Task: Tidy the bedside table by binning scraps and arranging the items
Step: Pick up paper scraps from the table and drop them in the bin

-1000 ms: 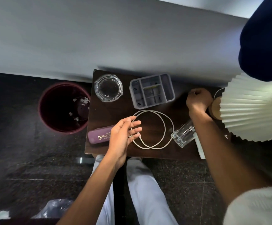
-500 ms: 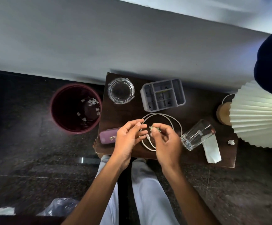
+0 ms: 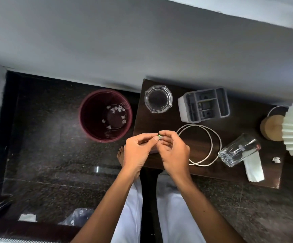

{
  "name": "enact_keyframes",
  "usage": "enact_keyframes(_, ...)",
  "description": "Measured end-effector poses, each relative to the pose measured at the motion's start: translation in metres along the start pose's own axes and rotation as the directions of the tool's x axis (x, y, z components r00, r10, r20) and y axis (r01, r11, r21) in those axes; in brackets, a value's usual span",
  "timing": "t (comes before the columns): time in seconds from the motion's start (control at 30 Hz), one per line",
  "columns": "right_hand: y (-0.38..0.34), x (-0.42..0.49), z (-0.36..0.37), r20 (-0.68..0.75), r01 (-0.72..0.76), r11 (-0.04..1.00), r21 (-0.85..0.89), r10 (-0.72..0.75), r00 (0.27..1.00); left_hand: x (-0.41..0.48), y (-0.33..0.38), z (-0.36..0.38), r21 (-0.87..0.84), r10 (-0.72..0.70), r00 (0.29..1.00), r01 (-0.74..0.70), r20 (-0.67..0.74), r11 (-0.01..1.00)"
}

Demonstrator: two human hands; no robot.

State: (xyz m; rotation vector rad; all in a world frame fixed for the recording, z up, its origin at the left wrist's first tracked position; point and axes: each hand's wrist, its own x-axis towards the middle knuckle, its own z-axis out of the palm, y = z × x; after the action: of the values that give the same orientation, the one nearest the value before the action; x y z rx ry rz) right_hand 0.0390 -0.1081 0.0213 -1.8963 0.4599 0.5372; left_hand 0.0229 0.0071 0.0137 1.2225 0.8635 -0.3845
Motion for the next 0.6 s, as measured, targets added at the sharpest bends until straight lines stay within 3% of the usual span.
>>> enact_keyframes(0.13,-0.007,0.003,0.020,0.073,-0.008,1.000,-0.007,0.008,0.997,0.011,0.003,-0.022,0.048,-0.001,0.993,0.007,-0.121,0.999)
enact_keyframes(0.33,-0.010,0.010,0.037,0.056,-0.052,0.998,-0.031,0.054,0.997,0.045,0.004,-0.057,-0.168,-0.128,0.952,0.083,-0.277,0.982)
enact_keyframes(0.6,-0.005,0.012,0.041,0.038,-0.072,0.996,-0.058,0.074,0.996,0.099,0.007,-0.099,-0.233,-0.203,0.891,0.114,-0.406,0.966)
